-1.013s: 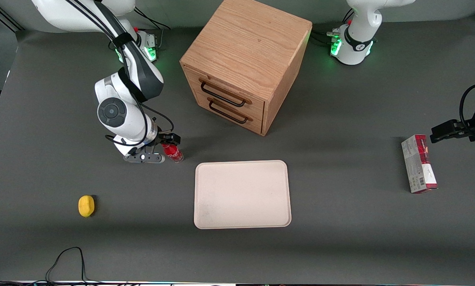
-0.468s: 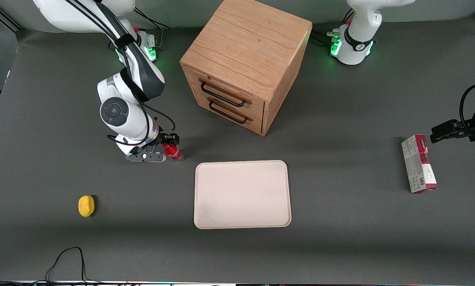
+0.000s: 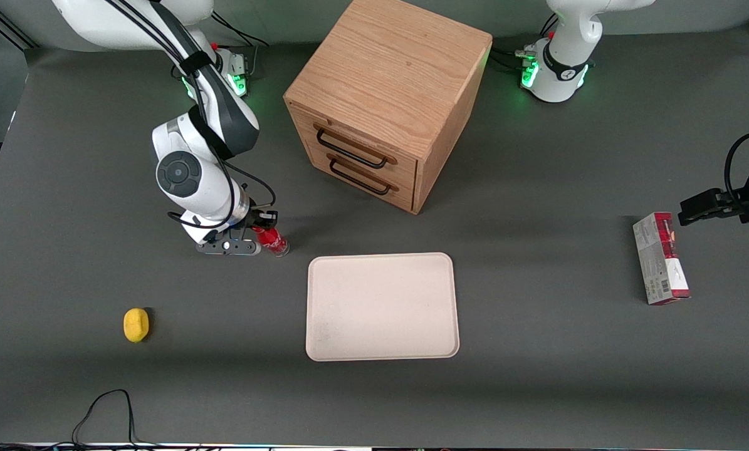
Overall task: Place coke bottle on tray
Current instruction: 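Close the right gripper on the bottle's cap end, then lift the bottle and carry it onto the cream tray's corner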
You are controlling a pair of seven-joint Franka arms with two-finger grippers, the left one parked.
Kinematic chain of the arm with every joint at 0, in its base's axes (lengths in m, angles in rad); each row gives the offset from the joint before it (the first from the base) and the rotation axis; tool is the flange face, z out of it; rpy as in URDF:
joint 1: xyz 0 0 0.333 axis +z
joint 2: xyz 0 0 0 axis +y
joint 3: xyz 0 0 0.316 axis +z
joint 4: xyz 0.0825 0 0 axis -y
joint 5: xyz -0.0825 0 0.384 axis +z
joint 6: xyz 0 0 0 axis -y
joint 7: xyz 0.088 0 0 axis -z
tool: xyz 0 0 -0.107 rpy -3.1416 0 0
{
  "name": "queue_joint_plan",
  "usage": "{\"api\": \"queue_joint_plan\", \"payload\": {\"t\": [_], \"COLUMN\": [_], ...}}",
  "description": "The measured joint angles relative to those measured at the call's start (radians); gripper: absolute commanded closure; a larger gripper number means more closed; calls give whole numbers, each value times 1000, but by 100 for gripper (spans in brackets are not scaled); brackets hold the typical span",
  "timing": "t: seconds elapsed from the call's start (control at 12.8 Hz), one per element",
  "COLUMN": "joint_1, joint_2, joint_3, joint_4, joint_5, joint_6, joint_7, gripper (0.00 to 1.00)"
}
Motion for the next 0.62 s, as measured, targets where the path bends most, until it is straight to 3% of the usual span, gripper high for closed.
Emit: {"api": "queue_joint_plan", "payload": {"t": [0.16, 0.31, 0.62], "joint_1": [-2, -16, -57], "joint_2": [-2, -6, 41], "joint_3": [-1, -3, -10], "joint_4": [18, 129, 570], "joint_5": [0, -1, 0], "joint_6": [-34, -204, -635], "joint_7": [0, -1, -10], "gripper": [100, 100, 100]}}
